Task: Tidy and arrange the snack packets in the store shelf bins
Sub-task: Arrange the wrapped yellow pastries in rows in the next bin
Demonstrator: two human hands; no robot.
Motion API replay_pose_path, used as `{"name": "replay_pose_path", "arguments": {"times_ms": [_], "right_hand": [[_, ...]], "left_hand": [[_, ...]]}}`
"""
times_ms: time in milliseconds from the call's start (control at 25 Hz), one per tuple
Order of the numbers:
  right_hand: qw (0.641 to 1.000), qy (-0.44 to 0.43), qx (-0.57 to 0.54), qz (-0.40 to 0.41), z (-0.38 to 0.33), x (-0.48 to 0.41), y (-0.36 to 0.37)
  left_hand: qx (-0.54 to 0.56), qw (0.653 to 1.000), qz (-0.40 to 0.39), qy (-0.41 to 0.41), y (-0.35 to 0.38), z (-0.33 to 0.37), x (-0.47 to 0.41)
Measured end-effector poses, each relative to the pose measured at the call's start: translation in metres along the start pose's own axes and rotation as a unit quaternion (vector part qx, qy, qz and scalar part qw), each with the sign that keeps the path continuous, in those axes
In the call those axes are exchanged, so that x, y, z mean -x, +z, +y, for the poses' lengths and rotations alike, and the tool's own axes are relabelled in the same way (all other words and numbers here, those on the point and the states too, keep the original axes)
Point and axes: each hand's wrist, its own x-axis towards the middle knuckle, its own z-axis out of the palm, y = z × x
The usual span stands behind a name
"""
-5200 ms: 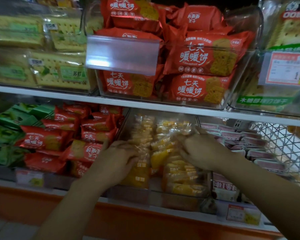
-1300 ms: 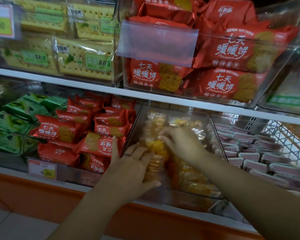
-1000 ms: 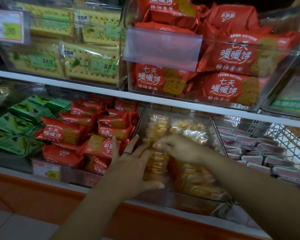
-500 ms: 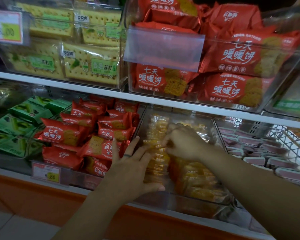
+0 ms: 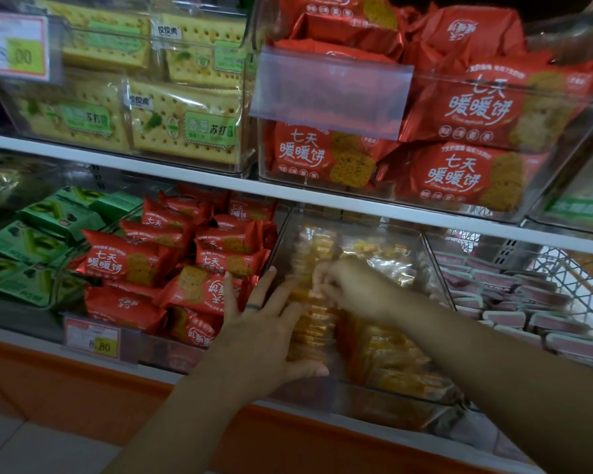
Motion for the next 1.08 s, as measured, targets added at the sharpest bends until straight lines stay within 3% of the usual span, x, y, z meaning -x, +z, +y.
{"name": "replay_pose_path", "arguments": {"times_ms": [120,200,280,440,520,600,680,840,960,1000,1080], "right_hand": [[0.997,0.010,-0.008,-0.073,0.004,0.002,-0.002],[0.998,0.015,-0.031,-0.043,0.006,-0.001,-0.014],[0.999,-0.006,0.032,0.012,0.007,-0.004,-0.019],[0.978,-0.020,0.207,0.001,0.002,-0.012,-0.004],[0.979,0.000,0.193,0.058,0.003,-0.015,-0.009],[0.989,0.047,0.076,0.117,0.006,-0.014,-0.015],[0.992,0.067,-0.006,0.110,0.007,-0.010,-0.011],[0.994,0.035,0.102,-0.021,0.002,-0.008,0.000],[0.997,0.056,-0.025,0.051,0.021,-0.003,-0.027],[0.993,0.061,-0.032,0.093,0.031,0.002,-0.033],[0.991,0.079,0.036,0.101,0.048,0.009,-0.036]], "left_hand": [[-0.018,1.000,-0.010,-0.007,0.000,0.000,0.000],[-0.022,1.000,-0.011,-0.009,0.001,0.000,0.000],[-0.025,1.000,-0.016,-0.004,0.000,0.000,0.000],[-0.029,0.998,-0.048,-0.006,-0.004,0.001,0.000],[-0.026,0.998,-0.058,-0.009,-0.007,0.003,-0.001],[-0.028,0.997,-0.068,-0.020,-0.008,0.003,-0.001],[-0.041,0.996,-0.074,-0.022,-0.012,0.004,-0.001],[-0.083,0.993,-0.079,-0.016,-0.018,0.010,-0.003],[-0.058,0.997,-0.048,-0.019,-0.015,0.008,-0.004],[-0.061,0.997,-0.046,-0.019,-0.017,0.007,-0.004],[-0.038,0.996,-0.078,-0.025,-0.014,0.004,-0.003]]}}
